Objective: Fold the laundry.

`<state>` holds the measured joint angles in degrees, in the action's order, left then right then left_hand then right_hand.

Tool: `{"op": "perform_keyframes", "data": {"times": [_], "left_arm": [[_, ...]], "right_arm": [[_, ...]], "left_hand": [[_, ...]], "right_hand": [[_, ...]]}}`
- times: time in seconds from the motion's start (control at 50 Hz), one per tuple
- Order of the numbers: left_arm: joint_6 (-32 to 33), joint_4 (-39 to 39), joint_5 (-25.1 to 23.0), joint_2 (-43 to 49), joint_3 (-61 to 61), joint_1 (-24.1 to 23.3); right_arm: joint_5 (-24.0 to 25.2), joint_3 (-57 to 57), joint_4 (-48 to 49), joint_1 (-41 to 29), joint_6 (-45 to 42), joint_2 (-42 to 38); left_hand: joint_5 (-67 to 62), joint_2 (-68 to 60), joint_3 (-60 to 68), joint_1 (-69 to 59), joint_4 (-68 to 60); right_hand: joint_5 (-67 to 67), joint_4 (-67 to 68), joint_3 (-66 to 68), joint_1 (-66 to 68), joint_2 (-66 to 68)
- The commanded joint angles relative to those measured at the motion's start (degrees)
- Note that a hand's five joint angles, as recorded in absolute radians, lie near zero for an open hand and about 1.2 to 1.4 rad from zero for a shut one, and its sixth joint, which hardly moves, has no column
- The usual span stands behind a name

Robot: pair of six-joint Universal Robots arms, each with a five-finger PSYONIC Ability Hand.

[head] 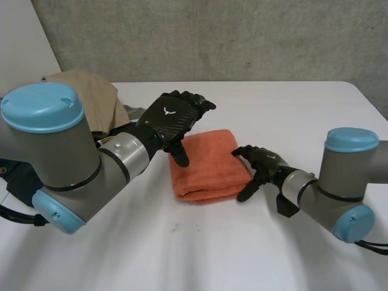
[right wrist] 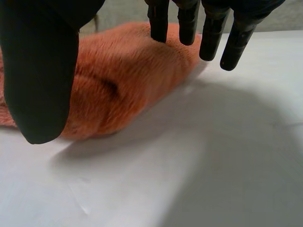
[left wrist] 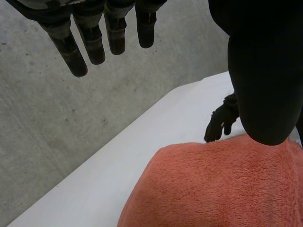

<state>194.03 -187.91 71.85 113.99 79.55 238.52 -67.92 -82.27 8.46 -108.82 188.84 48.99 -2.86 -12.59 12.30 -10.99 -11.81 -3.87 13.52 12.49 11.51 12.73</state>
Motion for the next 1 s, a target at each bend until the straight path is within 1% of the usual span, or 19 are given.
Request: {"op": "perform_keyframes", "data": {"times": [0.02,0.06,0.14,0.16,0.22,0.24,0.3,0.36,0.38,0.44,0.46,0.52,0.54,0.58,0.6,0.66,0.68,0.82,1.0], "left_arm": [[-0.1,-0.1,0.3,-0.4,-0.1,0.0],[-0.1,-0.1,0.3,-0.4,-0.1,0.1],[-0.1,-0.1,0.3,-0.4,-0.1,0.1],[-0.1,-0.1,0.3,-0.4,-0.1,0.1],[-0.1,-0.1,0.3,-0.4,-0.1,0.1],[-0.1,-0.1,0.3,-0.4,-0.1,0.1],[-0.1,-0.1,0.3,-0.3,-0.1,0.2],[-0.1,-0.2,0.3,-0.3,-0.1,0.2],[-0.1,-0.2,0.3,-0.4,-0.1,0.3],[-0.1,-0.3,0.3,-0.4,-0.2,0.4],[-0.1,-0.3,0.3,-0.4,-0.3,0.5],[-0.1,-0.3,0.3,-0.4,-0.4,0.9],[-0.1,-0.3,0.3,-0.4,-0.4,1.1],[-0.1,-0.3,0.3,-0.4,-0.7,1.2],[-0.1,-0.3,0.3,-0.4,-0.9,1.2],[-0.1,-0.4,0.3,-0.4,-1.1,1.2],[-0.1,-0.4,0.3,-0.4,-1.2,1.2],[-0.2,-0.4,0.3,-0.4,-1.4,1.4],[-0.1,-0.4,0.2,0.5,-1.4,1.7]], "right_arm": [[-0.1,3.3,0.2,-2.6,1.3,-2.3],[-0.1,4.1,0.2,-3.3,1.4,-2.8],[-0.5,6.7,0.2,-4.2,2.5,-4.5],[-0.7,7.9,0.2,-4.3,3.5,-5.4],[-0.8,10.4,0.2,-4.3,5.2,-7.0],[-1.0,12.3,0.3,-4.3,6.3,-8.2],[-1.9,15.7,0.3,-4.2,7.4,-9.7],[-3.9,18.2,0.3,-4.1,7.5,-10.3],[-6.1,20.1,0.4,-4.0,7.4,-10.8],[-9.9,23.8,-0.1,-3.6,7.1,-11.6],[-11.6,27.2,-0.6,-3.2,6.9,-12.9],[-12.9,32.2,-2.4,-1.1,6.5,-15.1],[-13.4,35.7,-4.1,1.2,6.0,-16.5],[-13.8,39.5,-5.8,3.2,5.1,-17.7],[-14.8,43.7,-7.2,4.8,3.7,-19.4],[-16.6,49.3,-8.4,6.9,0.8,-22.1],[-17.3,53.2,-9.1,8.3,-1.1,-23.9],[-18.3,67.2,-12.2,17.3,-9.3,-31.1],[-17.2,69.7,-11.7,25.7,-15.9,-32.8]], "left_hand": [[-0.2,-0.5,0.8,-2.1,-1.3],[-0.2,-0.5,0.8,-2.1,-1.3],[-0.2,-0.5,0.8,-2.1,-1.3],[-0.2,-0.5,0.8,-2.1,-1.3],[-0.2,-0.5,0.8,-2.1,-1.3],[-0.2,-0.5,0.8,-2.1,-1.3],[-0.2,-0.5,0.8,-2.1,-1.3],[-0.2,-0.5,0.8,-2.1,-1.3],[-0.2,-0.5,0.8,-2.1,-1.3],[-0.2,-0.5,0.8,-2.1,-1.3],[-0.2,-0.5,0.8,-2.1,-1.3],[-0.2,-0.5,0.8,-2.1,-1.3],[-0.2,-0.5,0.8,-2.1,-1.3],[-0.2,-0.5,0.8,-2.1,-1.3],[-0.2,-0.5,0.8,-2.1,-1.3],[-0.2,-0.5,0.8,-2.1,-1.3],[-0.2,-0.5,0.8,-2.1,-1.3],[-0.4,-0.7,0.9,-2.3,-1.4],[-0.2,-0.5,0.8,-2.1,-1.3]], "right_hand": [[-3.8,4.1,5.2,6.1,4.9],[-5.8,6.1,7.2,8.1,6.9],[-18.2,18.6,19.6,20.6,19.4],[-25.9,26.3,27.3,28.3,27.1],[-37.1,37.4,38.4,39.4,38.2],[-48.6,48.9,50.0,50.9,49.7],[-66.1,66.4,67.5,68.4,67.2],[-66.1,66.5,67.5,68.5,67.3],[-66.1,66.5,67.5,68.5,67.3],[-66.1,66.5,67.5,68.5,67.3],[-66.1,66.5,67.5,68.5,67.3],[-66.1,66.5,67.5,68.5,67.3],[-66.1,66.5,67.5,68.5,67.3],[-66.1,66.5,67.5,68.5,67.3],[-66.1,66.5,67.5,68.5,67.3],[-66.1,66.5,67.5,68.5,67.3],[-66.1,66.5,67.5,68.5,67.3],[-66.1,66.5,67.5,68.5,67.3],[-66.1,66.5,67.5,68.5,67.3]]}}
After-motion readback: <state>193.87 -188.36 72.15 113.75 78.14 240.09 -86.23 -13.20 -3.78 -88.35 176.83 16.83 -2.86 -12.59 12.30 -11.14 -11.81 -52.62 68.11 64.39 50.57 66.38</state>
